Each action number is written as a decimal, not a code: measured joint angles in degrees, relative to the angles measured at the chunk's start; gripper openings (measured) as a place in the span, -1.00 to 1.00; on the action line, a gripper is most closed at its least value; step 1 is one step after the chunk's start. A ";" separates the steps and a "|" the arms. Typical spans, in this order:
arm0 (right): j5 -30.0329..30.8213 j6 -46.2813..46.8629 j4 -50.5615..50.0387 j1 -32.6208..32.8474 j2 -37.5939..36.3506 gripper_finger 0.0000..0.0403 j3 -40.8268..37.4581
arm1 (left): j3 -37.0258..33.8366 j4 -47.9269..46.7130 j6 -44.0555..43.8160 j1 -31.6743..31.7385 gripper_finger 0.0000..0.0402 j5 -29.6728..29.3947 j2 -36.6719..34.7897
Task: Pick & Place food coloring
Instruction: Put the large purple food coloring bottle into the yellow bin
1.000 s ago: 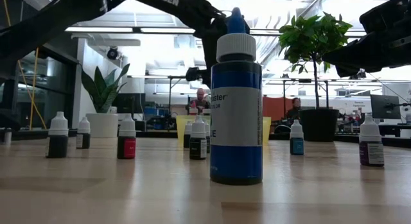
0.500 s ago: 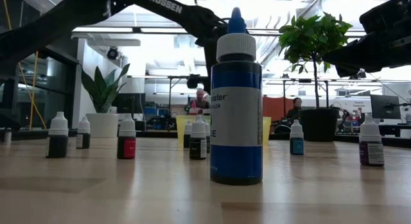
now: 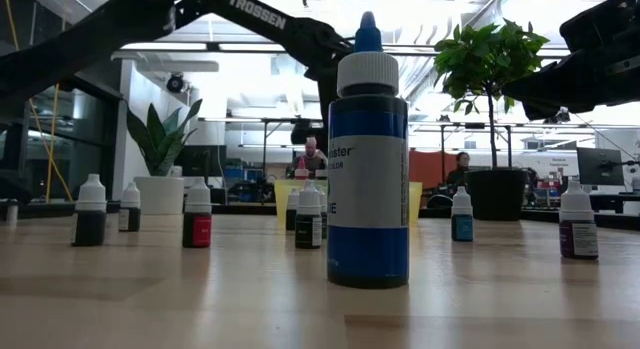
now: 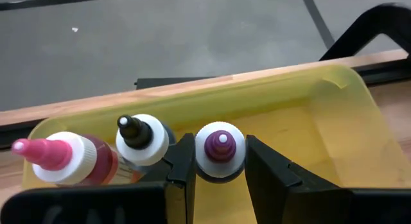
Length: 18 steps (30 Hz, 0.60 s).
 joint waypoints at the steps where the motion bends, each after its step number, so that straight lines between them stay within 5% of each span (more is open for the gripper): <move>1: 0.00 0.01 0.00 0.00 0.01 -1.00 0.00 | 0.00 0.19 0.00 -0.01 -0.54 -0.02 0.00; 18: 0.00 0.00 0.00 -0.02 -0.01 -1.00 0.00 | 0.00 2.87 1.97 0.98 -0.44 0.49 0.46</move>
